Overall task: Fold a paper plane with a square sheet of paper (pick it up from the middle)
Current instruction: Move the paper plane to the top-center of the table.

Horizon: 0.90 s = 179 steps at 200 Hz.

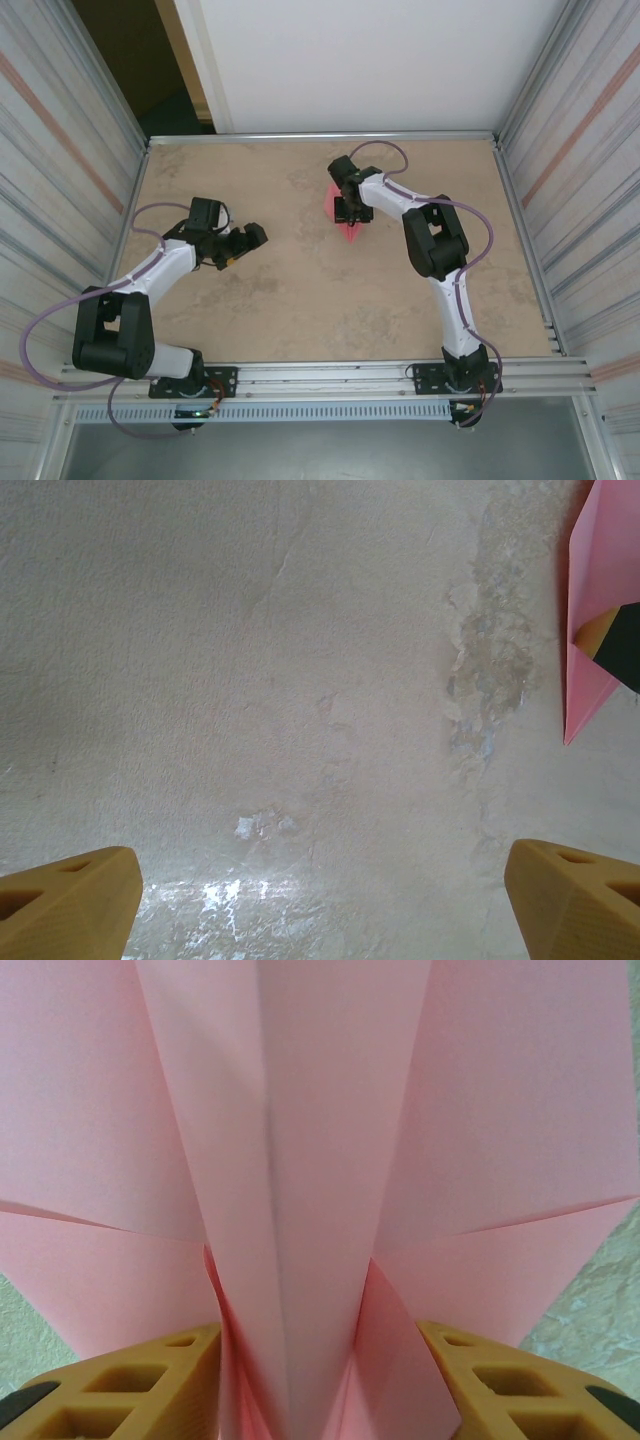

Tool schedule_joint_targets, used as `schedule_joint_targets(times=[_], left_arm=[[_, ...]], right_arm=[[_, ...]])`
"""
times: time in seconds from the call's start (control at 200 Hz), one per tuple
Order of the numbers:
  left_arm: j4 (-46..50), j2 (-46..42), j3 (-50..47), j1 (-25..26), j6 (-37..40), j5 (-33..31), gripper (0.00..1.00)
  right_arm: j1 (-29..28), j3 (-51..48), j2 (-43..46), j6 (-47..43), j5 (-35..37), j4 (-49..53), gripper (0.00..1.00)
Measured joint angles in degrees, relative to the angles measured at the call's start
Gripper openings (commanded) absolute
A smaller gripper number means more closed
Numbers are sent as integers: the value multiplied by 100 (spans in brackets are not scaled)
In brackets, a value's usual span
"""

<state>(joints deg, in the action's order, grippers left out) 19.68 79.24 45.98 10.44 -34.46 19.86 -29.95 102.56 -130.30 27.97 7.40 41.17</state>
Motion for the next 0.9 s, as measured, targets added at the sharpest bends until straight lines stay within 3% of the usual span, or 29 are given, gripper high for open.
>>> schedule_joint_targets(times=[0.396, 0.641, 0.767, 0.897], left_arm=[[15, -92, 2, 0, -2, -37, 93], [201, -345, 205, 0, 11, -369, 94], [240, -590, 332, 0, 63, -719, 99], [127, -1058, 330, 0, 149, -1322, 99]], right_arm=[[0, -63, 201, 24, -2, -20, 53], [11, -245, 1019, 146, -28, -92, 59], [76, -804, 1860, 192, 74, -306, 70], [293, -1880, 3161, 245, 422, -745, 90]])
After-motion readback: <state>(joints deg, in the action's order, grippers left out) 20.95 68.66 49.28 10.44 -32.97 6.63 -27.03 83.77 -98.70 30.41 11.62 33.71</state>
